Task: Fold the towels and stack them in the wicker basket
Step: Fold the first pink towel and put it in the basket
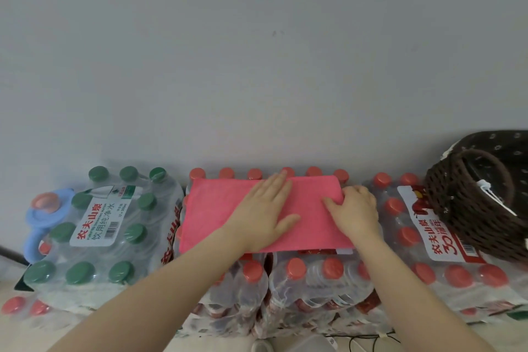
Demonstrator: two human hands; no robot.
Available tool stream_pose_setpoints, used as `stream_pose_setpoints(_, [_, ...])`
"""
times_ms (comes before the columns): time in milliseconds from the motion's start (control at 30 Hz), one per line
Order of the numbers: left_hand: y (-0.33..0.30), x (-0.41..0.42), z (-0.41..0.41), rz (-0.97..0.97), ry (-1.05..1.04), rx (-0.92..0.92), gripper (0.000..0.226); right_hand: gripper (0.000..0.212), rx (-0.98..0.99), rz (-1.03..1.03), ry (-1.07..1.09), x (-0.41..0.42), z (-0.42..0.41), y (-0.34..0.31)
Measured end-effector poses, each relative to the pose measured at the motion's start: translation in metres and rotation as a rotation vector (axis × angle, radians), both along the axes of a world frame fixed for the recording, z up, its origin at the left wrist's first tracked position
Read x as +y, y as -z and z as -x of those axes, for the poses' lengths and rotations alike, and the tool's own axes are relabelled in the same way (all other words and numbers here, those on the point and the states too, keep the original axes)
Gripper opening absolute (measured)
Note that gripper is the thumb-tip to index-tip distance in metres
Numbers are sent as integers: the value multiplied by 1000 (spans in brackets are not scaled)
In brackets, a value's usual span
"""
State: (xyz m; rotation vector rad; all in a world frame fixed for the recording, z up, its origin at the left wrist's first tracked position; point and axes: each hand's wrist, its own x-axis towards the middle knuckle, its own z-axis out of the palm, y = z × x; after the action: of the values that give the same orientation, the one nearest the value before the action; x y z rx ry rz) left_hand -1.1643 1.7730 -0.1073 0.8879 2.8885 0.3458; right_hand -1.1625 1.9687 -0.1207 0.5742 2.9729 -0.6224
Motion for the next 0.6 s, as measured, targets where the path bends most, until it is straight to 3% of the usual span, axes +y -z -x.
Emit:
stream_pose_setpoints(133, [12, 14, 0, 26, 65, -13, 93, 17, 155, 217, 30, 15, 0, -13])
stream_pose_setpoints(233, [14, 21, 3, 44, 101, -24, 90, 24, 192, 285, 52, 33, -4, -29])
stream_pose_setpoints(467, [14, 62, 8, 82, 185, -7, 100, 47, 33, 130, 115, 90, 0, -34])
stream_pose_setpoints(533, [13, 79, 10, 82, 176, 2, 104, 47, -24, 231, 165, 100, 2, -35])
stream_pose_setpoints(600, [12, 95, 13, 65, 175, 10, 104, 41, -88, 456, 217, 104, 3, -37])
